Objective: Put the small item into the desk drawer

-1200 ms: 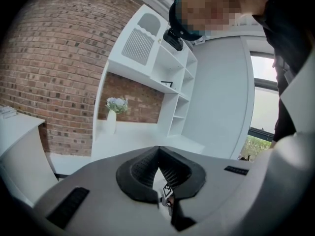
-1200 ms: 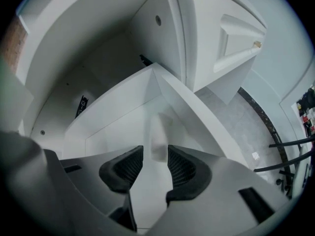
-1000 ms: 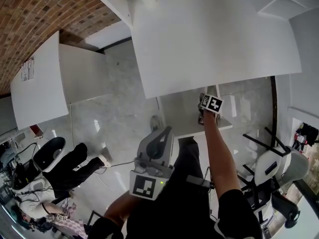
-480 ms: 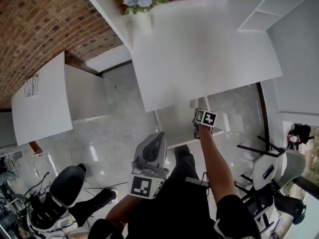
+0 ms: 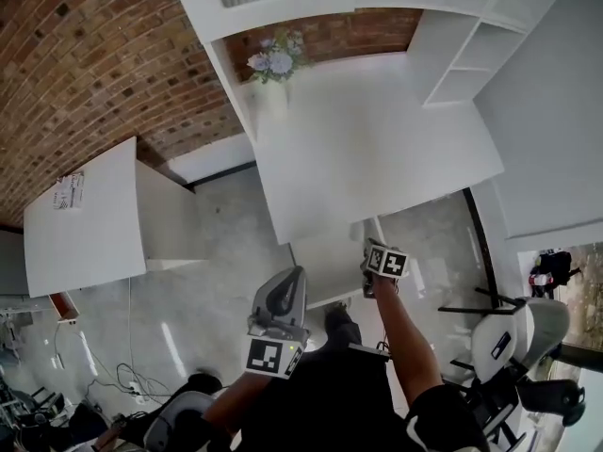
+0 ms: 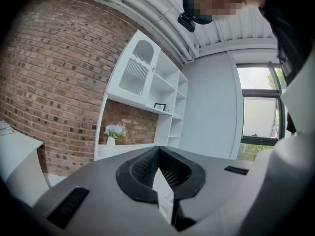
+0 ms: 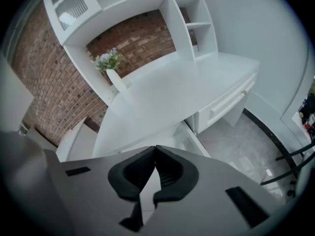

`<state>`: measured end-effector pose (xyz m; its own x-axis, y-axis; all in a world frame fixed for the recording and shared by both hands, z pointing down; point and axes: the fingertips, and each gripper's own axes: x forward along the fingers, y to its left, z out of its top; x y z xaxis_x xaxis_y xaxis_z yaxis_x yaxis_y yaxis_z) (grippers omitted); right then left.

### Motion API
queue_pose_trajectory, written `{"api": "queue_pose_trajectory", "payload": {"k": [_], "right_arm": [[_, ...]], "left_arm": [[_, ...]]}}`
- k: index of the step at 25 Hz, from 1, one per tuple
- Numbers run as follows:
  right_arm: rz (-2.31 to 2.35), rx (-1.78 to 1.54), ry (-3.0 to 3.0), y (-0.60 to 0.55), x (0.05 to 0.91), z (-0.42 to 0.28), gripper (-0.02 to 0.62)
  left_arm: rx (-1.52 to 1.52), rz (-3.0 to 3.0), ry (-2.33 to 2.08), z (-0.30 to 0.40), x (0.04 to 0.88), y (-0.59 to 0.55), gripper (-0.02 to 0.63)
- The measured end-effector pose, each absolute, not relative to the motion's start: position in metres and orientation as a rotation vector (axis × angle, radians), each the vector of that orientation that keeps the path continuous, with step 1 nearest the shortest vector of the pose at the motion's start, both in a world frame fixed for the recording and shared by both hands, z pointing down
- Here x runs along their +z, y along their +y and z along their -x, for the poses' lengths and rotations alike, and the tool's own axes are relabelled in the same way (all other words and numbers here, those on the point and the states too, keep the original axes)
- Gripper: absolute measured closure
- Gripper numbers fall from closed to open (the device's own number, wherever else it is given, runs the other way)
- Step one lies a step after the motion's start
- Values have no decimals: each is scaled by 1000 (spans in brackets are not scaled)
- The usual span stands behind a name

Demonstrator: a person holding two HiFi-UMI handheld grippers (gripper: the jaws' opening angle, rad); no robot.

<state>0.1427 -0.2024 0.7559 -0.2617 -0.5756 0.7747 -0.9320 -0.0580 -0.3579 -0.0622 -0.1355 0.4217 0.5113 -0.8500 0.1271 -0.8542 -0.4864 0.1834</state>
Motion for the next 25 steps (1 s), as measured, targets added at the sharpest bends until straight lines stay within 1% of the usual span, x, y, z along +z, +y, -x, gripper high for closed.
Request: {"api": "queue_pose_trajectory", "payload": {"k": [8, 19, 22, 25], "right_arm": [[-1683, 1023, -2123, -198, 629, -124, 581], [-1790, 479, -2402, -148, 448, -99, 581], [-1803, 411, -2462, -126, 416, -92, 581], [-1800, 358, -2496, -104, 401, -82, 581]], "left_arm": [[-30, -2571, -1450, 75, 395, -121, 583], [-95, -2600, -1475, 85, 373, -107, 583], [-95, -2612, -1467, 82, 370, -103, 583], [-98, -2606, -1462, 80, 372, -97, 583]]}}
